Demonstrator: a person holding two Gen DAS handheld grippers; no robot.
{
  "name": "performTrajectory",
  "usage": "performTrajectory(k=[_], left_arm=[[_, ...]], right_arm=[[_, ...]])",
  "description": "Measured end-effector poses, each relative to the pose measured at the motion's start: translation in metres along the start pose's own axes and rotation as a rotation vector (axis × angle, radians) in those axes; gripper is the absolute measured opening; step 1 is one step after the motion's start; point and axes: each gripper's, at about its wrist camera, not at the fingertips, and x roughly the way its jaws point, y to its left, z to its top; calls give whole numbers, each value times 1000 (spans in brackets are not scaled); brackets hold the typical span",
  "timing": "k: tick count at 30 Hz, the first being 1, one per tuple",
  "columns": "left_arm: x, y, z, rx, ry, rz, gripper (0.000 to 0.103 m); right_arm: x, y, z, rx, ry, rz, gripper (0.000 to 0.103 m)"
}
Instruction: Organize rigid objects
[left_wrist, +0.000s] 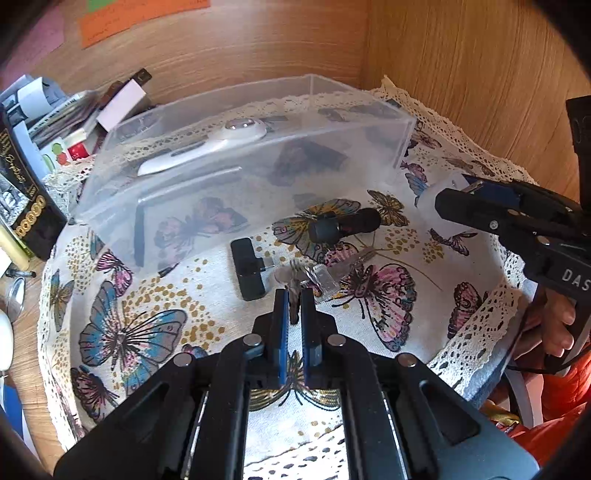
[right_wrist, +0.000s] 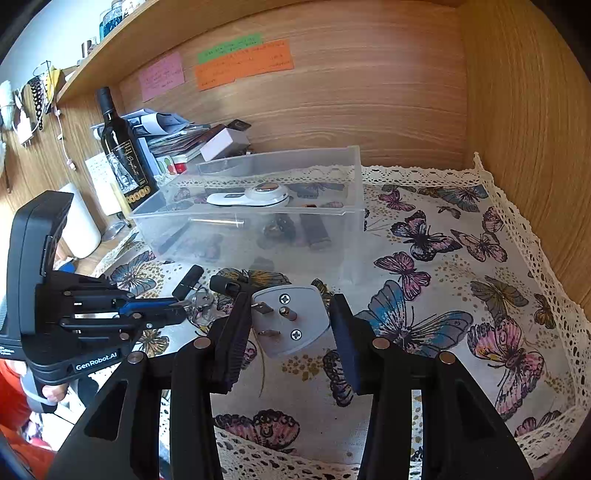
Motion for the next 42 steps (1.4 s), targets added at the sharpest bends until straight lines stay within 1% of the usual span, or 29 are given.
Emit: performTrajectory(k=[3,16,23,24,26,32,34,35,37,38,39,40,41,42], left_arm=[[-14,4,-2,1,-38,22,5],[-54,20,10,-60,-175,24,5],[-78,29,22,-87,-268,30,4],[-82,30,24,-86,-281,31,4],[-89,32,27,-82,-305,42,0],[-111,37,38,-71,-379,49,0],[-111,37,37,-58,-375,43,0],[-108,38,36,-59,-360,41,0],[-97,42,33,-66,-305,25,1],[-89,44,30,-73,-272,18,4],[-81,45,27,-77,-238,8,12],[-72,48,24,-82,-203,-1,16],[-62,50,20,-93,-166,-7,24],[-51,53,15,-103,-128,-16,27]], right_arm=[[0,1,2,-3,-3,-3,40],[-2,11,15,-27,-27,-1,40],[-5,18,32,-60,-64,-10,40],[-5,20,35,-64,-69,-9,40],[-5,22,41,-73,-80,-9,40],[-5,28,57,-88,-111,-10,40],[-3,30,59,-92,-112,-6,40],[-3,30,60,-92,-112,-4,40],[-1,31,61,-93,-106,2,40],[0,31,61,-92,-103,3,40],[1,32,60,-95,-97,5,40],[3,32,60,-97,-93,6,40],[4,33,60,-98,-88,5,40],[6,33,59,-99,-81,4,40]])
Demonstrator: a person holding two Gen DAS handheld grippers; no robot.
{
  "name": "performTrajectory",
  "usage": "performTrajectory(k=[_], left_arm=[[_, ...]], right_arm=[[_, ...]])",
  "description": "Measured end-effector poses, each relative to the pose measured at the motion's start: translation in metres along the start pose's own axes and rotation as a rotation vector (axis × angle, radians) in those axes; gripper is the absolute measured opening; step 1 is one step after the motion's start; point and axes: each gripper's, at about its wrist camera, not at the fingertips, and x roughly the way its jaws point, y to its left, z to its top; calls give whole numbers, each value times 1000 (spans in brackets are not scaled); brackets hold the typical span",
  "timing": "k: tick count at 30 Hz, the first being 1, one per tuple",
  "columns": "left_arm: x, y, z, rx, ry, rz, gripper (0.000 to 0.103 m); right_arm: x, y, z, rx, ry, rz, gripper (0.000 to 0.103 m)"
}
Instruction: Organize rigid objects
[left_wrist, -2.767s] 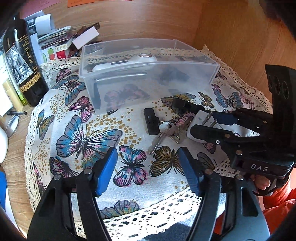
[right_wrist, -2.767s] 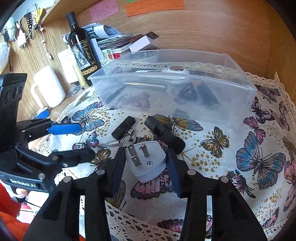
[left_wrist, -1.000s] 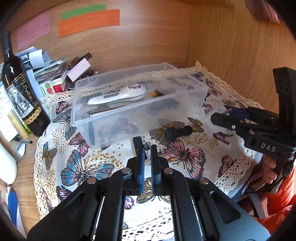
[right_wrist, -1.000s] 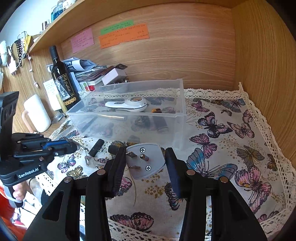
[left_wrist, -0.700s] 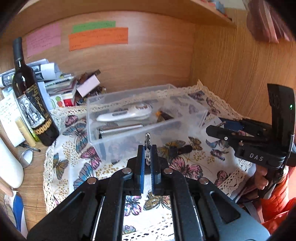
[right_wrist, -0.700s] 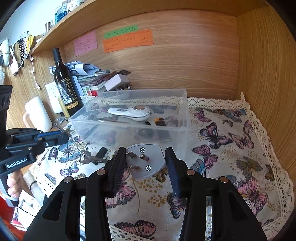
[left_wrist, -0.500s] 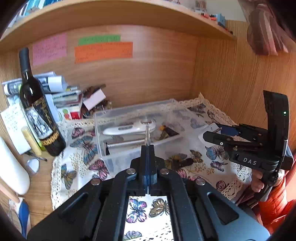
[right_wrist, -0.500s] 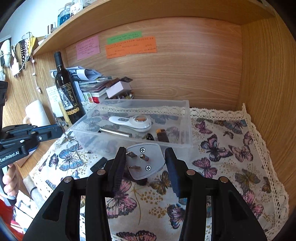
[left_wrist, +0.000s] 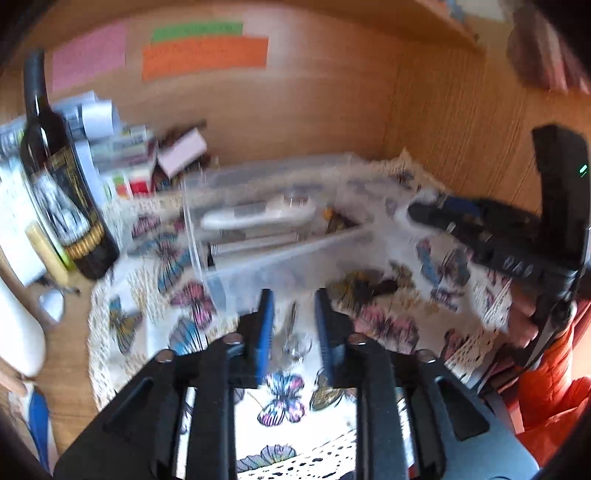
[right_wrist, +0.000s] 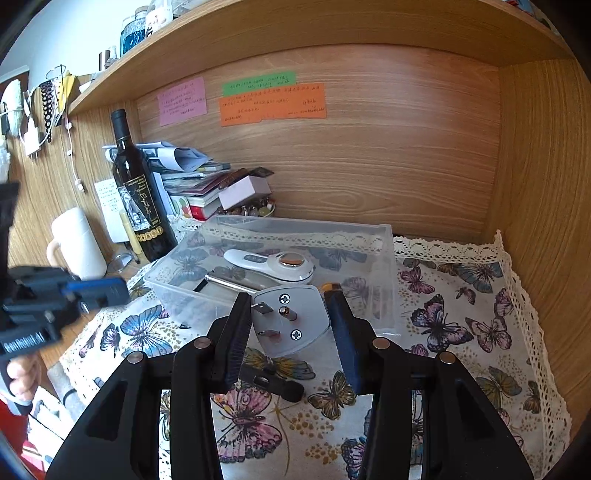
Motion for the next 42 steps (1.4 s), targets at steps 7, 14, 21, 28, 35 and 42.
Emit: performTrajectory(k=[7,14,21,28,35,42], left_arm=[[49,8,-26,32,171,-3,49],[61,1,-36,100,169,17,35],[53,1,-42,85,152,39,28],[25,11,-30,35,73,59,28],[-9,16,-1,11,-50,47,28],[-26,23,39,-33,-135,-3,0]], right_arm=[[8,-2,1,-2,25,-12,40],[14,-4,12,-17,23,-40,40],[25,-6,22,-25,25,-56,40],[44,-13,29,-21,50,-82,40],[68,-24,26,-1,111,-108,40],[80,-33,20,7,158,-141,39]])
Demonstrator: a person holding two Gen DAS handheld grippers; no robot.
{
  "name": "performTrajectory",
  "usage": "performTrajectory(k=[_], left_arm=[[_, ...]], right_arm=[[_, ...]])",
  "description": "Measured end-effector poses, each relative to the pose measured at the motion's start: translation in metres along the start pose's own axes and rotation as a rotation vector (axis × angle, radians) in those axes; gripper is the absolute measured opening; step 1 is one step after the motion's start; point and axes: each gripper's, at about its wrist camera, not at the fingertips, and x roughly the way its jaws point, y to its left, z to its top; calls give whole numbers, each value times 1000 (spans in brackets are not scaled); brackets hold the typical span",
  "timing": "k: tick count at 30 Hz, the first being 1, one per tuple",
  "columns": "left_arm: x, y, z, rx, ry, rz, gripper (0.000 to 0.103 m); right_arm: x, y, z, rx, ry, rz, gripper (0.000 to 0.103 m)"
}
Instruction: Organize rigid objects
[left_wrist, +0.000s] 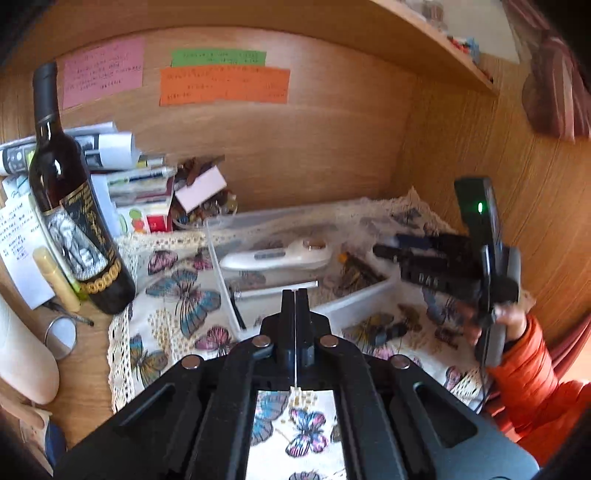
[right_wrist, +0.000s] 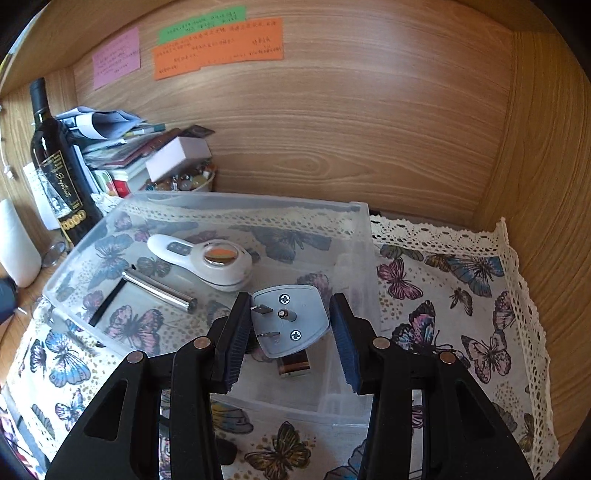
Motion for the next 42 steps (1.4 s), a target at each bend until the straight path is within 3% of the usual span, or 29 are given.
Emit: performTrajectory(k=[6,9,13,17,20,21,30,35,39,42], left_arm=[[3,0,19,5,-27,1,0],[12,0,11,15,6,14,0],[25,7,-6,4,80,27,2],[33,13,-26,8,140,25,19],[36,12,-40,41,168,45,51],[39,13,-45,47,175,57,53],[79,36,-78,50,344,95,52],[85,33,-76,86,331,82,51],[89,26,-75,111,316,60,34],[92,22,-72,107,317,54,31]], right_arm=[[-3,2,0,-14,-2,7,40],[-7,3,-1,-19,-5,20,41],[-18,6,-4,-26,-31,41,51],[-29,11,-7,-36,-50,62,52],[-38,15,-12,-41,-60,80,55],[-41,15,-15,-42,-62,86,57],[-54,24,-41,-70,-31,120,63],[-45,30,-53,-77,20,131,63],[-35,33,-60,-69,59,141,63],[-29,34,-62,-68,82,155,63]])
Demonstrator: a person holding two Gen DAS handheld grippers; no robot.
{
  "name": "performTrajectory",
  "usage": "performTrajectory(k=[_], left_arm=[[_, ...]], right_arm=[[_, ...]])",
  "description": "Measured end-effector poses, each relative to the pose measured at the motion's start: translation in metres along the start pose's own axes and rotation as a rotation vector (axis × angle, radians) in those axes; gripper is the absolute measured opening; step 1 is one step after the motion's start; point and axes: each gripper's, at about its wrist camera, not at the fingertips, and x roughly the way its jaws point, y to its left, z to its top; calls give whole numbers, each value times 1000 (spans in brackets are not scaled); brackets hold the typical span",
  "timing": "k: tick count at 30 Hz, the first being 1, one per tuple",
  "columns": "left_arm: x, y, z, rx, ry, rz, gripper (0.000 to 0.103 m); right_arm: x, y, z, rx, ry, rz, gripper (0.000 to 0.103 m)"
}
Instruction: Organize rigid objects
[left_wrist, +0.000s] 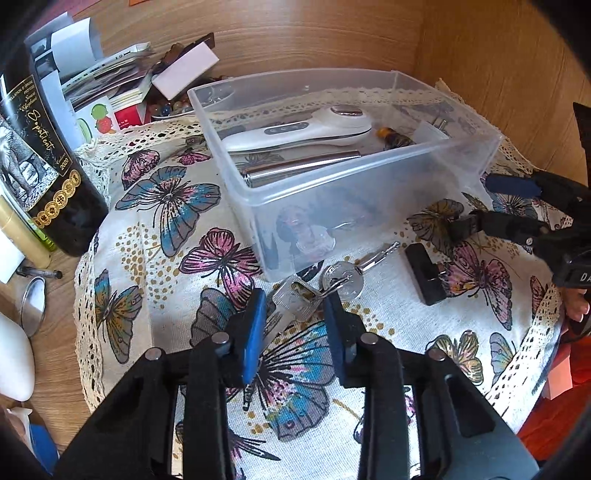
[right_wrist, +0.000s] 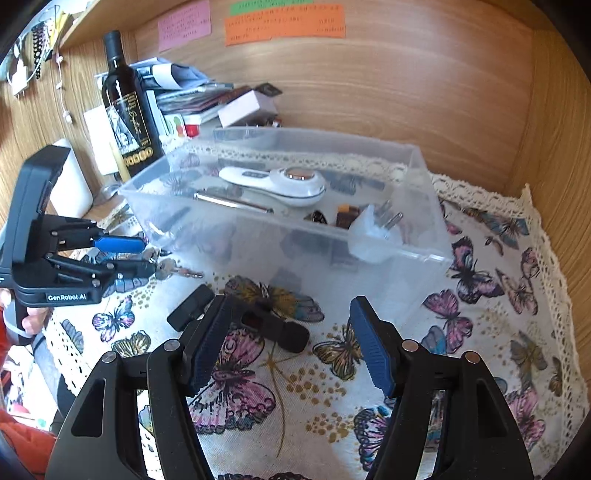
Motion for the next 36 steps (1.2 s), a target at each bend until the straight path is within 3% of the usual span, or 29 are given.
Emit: performTrajectory(k=[9,17,19,26,36], left_arm=[[-7,-6,0,-20,-5,3,27],[-42,-19,-7,-41,-99,0,27],[-51,-22,-6,-46,-122,-2,27],[-83,-23,6,-63,-209,-3,27],[-121,-16,28,-97,-345,-3,27]], right_arm=[[24,2,1,1,70,32,61],[26,9,-2,-38,88,56,24],[24,10,-2,-41,80,59,21],[4,9,-1,-33,17,52,21],[-43,2,23,-16,-142,20,21]])
